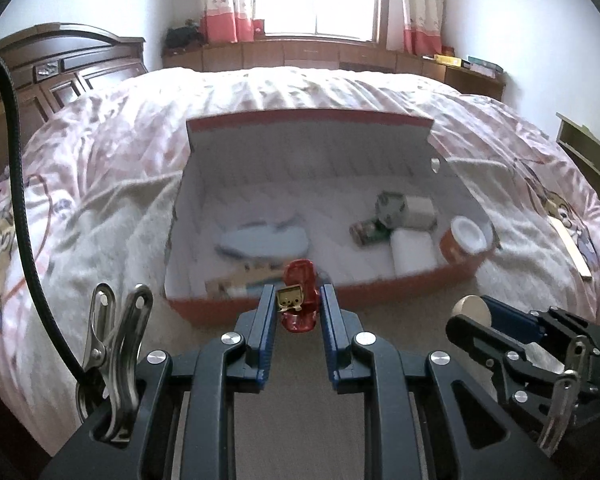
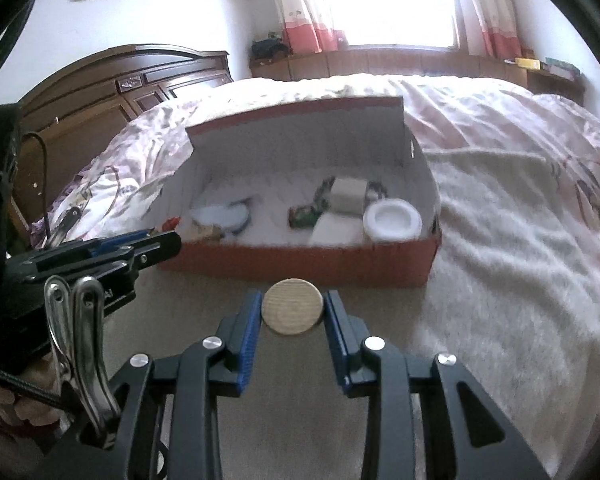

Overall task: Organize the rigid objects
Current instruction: 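Carry the red figurine and wooden disc into the box and release both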

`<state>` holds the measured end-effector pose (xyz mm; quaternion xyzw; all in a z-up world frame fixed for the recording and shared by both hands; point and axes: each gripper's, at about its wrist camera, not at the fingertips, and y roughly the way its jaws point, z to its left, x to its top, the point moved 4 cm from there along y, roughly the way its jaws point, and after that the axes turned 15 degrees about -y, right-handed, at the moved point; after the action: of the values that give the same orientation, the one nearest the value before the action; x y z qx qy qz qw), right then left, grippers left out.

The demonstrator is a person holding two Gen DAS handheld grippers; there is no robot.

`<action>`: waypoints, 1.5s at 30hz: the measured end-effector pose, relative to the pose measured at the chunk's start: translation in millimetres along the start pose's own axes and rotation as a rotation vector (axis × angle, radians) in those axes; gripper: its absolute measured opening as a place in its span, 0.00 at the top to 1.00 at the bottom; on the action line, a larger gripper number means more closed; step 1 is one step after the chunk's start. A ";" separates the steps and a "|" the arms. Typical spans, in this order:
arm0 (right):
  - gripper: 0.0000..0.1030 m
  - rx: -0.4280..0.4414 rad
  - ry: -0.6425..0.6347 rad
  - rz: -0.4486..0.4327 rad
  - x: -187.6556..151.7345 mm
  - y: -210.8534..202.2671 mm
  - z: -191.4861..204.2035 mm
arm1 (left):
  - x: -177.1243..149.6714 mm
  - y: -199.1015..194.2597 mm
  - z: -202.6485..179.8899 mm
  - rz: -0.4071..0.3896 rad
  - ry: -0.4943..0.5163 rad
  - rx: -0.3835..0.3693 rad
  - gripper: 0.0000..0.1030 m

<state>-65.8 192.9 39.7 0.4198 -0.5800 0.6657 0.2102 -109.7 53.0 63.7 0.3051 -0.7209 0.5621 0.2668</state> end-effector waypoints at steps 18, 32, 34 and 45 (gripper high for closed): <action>0.68 -0.044 -0.009 -0.015 50.6 38.3 -24.5 | 48.5 53.7 0.6 0.012 -0.038 0.038 0.79; 0.63 -0.061 -0.007 0.007 48.9 55.9 -28.2 | 48.8 70.5 6.8 0.053 -0.066 0.065 0.69; 0.58 -0.060 -0.005 0.001 49.3 54.8 -28.5 | 48.3 71.7 8.0 0.061 -0.077 0.074 0.69; 0.45 -0.061 -0.011 -0.013 50.3 50.0 -24.8 | 46.4 63.1 8.3 0.046 -0.072 0.089 0.68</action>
<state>-140.1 194.1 50.9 0.4204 -0.5986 0.6440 0.2242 -187.9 49.9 54.8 0.3201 -0.7112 0.5884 0.2135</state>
